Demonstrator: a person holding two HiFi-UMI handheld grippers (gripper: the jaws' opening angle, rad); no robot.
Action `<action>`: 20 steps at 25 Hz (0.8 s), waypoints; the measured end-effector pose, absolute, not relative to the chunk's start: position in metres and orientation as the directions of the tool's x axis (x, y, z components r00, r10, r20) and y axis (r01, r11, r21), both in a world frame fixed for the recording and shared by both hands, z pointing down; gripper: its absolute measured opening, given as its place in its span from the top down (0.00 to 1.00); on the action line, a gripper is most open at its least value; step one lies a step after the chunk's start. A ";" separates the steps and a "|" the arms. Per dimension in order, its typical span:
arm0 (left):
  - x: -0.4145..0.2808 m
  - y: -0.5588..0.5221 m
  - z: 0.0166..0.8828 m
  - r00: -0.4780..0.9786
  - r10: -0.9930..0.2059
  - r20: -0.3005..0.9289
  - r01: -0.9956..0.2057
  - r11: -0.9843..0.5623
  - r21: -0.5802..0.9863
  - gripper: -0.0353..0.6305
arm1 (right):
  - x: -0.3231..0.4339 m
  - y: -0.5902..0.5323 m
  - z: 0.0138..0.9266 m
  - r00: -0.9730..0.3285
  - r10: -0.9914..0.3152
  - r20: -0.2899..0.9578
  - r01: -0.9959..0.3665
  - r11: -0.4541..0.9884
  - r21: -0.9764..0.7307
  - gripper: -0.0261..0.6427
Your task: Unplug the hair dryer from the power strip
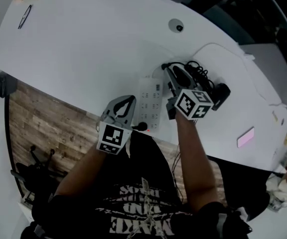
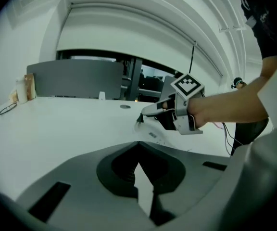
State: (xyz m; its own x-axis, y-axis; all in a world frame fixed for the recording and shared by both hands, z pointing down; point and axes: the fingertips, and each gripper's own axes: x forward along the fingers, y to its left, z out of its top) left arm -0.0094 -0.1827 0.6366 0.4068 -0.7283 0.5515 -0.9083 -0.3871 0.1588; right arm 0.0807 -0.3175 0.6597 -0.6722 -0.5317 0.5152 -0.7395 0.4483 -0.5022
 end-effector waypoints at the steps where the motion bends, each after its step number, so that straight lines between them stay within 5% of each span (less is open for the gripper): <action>1: -0.006 -0.181 0.643 0.419 -0.704 0.574 -0.902 -0.398 0.170 0.91 | 0.079 -0.321 0.664 -0.671 -0.523 0.525 -0.740 0.440 -0.508 0.71; 6: 0.002 -0.181 0.649 0.450 -0.671 0.589 -0.884 -0.430 0.184 0.91 | 0.071 -0.334 0.677 -0.654 -0.493 0.574 -0.756 0.411 -0.509 0.71; 8: 0.005 -0.176 0.653 0.455 -0.666 0.592 -0.882 -0.429 0.194 0.91 | 0.069 -0.335 0.680 -0.666 -0.502 0.552 -0.744 0.393 -0.540 0.82; 15: 0.029 -0.178 0.655 0.485 -0.652 0.582 -0.863 -0.465 0.198 0.91 | 0.081 -0.289 0.615 -0.889 -0.414 0.196 -0.411 0.532 -0.740 0.84; 20: 0.038 -0.176 0.663 0.517 -0.601 0.609 -0.822 -0.547 0.158 0.91 | 0.070 -0.229 0.628 -0.936 -0.304 0.175 -0.328 0.583 -0.743 0.84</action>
